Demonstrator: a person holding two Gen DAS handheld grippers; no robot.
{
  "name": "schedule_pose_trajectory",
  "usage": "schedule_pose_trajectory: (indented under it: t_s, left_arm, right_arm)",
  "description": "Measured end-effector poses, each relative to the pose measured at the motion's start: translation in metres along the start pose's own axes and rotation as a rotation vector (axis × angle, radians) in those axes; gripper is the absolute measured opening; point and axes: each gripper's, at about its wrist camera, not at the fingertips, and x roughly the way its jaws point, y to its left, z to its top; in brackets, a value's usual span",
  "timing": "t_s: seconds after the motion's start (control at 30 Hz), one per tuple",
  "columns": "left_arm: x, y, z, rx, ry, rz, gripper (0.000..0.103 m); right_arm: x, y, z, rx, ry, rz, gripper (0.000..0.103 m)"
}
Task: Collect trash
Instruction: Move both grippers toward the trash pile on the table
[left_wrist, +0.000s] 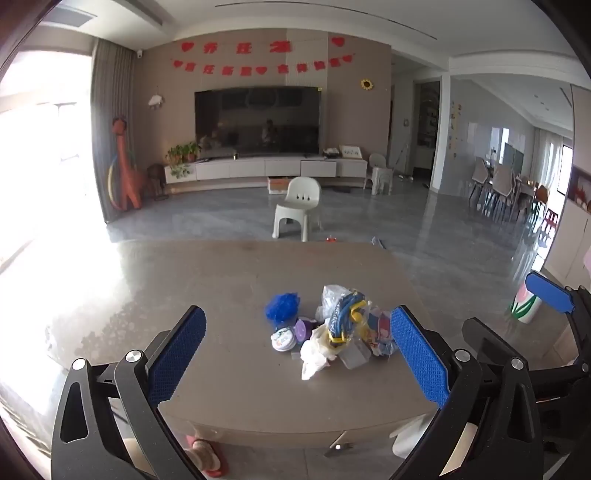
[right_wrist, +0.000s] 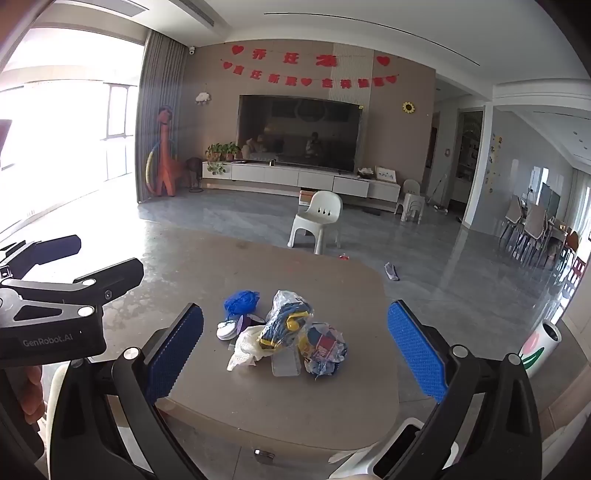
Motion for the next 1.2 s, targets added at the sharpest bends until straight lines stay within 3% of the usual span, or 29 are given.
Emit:
schedule_pose_trajectory:
  t_s: [0.53,0.77,0.97,1.2]
  left_arm:
    - [0.008,0.007,-0.002,-0.012,0.014,-0.033,0.098]
    - [0.015,0.011,0.002,-0.013,0.023,-0.014,0.098]
    - [0.033,0.017,-0.003,0.005,0.014,0.005,0.098]
    - [0.062,0.019,-0.011,0.027,0.034,-0.034,0.098]
  right_arm:
    - [0.000,0.002,0.002,0.003,0.009,-0.002,0.100]
    - [0.010,-0.011,0.002,0.038,0.018,0.013,0.100]
    - [0.022,-0.016,0.000,0.042,0.038,0.019,0.100]
    - [0.039,-0.013,0.000,-0.002,0.050,-0.007,0.100]
